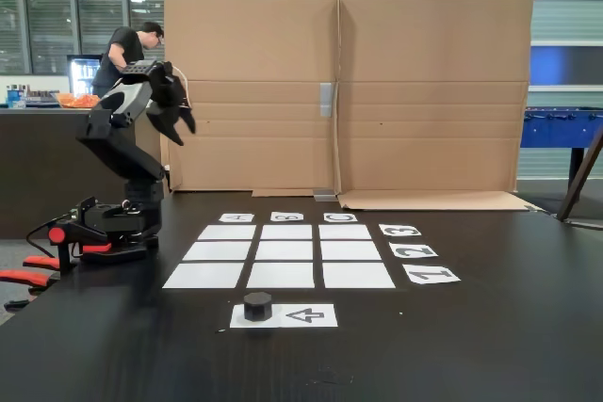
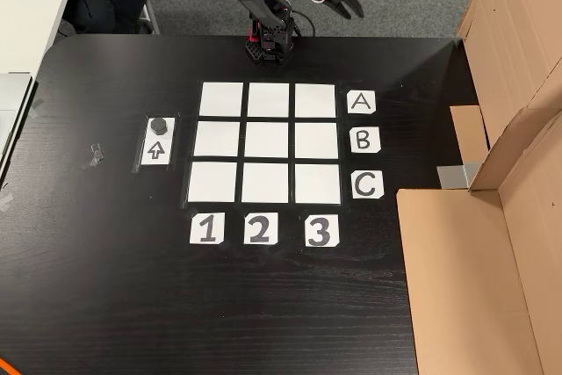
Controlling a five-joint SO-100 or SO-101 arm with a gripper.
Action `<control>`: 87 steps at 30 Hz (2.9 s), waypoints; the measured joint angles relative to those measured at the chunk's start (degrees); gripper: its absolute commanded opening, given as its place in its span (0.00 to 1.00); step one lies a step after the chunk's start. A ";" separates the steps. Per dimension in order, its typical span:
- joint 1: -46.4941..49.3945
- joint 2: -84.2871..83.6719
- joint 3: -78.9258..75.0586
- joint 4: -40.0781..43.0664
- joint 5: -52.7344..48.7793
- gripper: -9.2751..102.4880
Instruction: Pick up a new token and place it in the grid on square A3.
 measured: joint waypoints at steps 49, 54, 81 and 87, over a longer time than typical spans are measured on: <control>105.03 -39.20 -19.95 -7.56 1.05 0.28; 110.39 -46.14 -25.58 -8.70 0.97 0.28; 117.95 -78.75 -46.58 -8.00 0.62 0.38; 116.89 -82.00 -47.37 -8.00 0.62 0.39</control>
